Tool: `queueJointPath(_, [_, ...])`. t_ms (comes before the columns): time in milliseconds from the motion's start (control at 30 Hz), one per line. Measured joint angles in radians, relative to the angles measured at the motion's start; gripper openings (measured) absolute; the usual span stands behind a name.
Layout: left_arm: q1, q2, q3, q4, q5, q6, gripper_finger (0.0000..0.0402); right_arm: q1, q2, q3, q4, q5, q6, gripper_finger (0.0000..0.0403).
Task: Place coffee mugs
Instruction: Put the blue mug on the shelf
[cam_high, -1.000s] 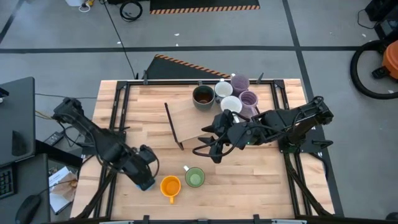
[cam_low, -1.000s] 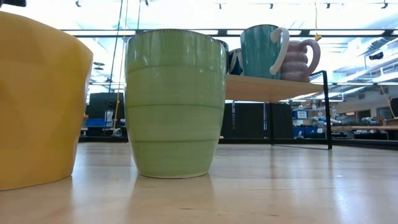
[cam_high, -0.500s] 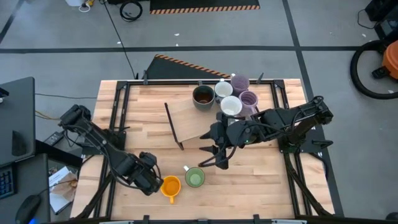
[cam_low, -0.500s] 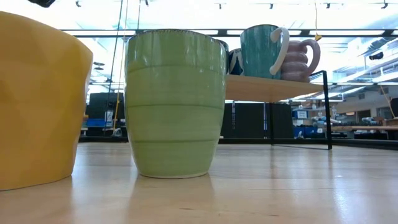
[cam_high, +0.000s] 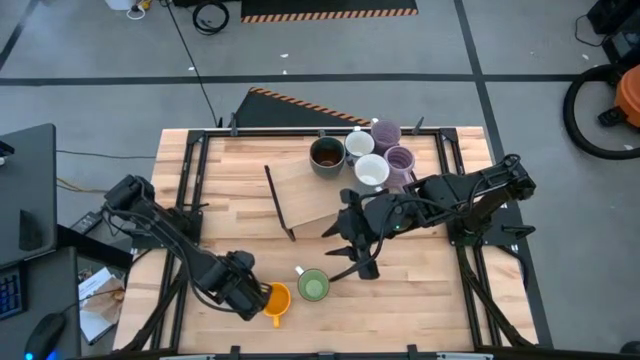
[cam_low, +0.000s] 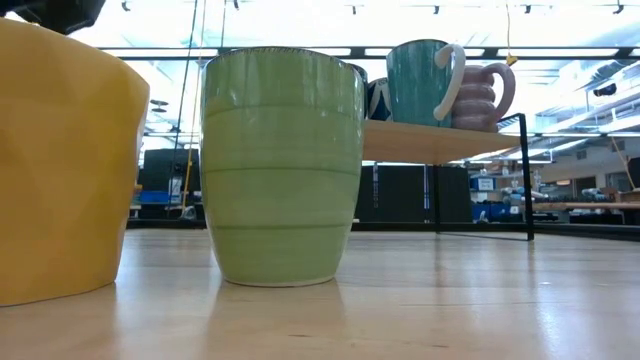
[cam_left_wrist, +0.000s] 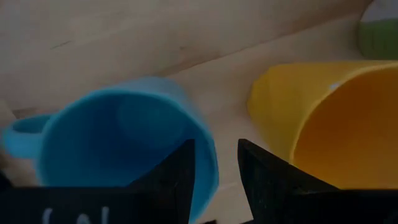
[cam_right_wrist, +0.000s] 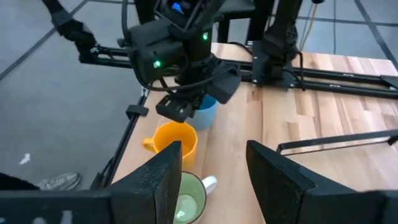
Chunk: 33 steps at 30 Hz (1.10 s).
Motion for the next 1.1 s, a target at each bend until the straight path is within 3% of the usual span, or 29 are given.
queueJointPath(500, [0.005, 0.138, 0.000, 0.015, 0.058, 0.042, 0.0122, 0.003, 0.000, 0.000, 0.001, -0.033, -0.011, 0.0185])
queueJointPath(633, [0.005, 0.139, 0.000, 0.020, 0.065, 0.087, 0.0096, 0.003, 0.000, 0.000, 0.015, -0.032, 0.000, 0.0185])
queueJointPath(833, [0.004, 0.138, 0.000, 0.019, 0.069, 0.169, 0.0025, 0.003, 0.000, 0.000, 0.049, -0.026, 0.013, 0.0185])
queueJointPath(1100, [0.005, 0.112, -0.001, 0.006, 0.074, 0.229, 0.0025, 0.003, 0.000, 0.000, 0.047, 0.004, 0.024, 0.0185])
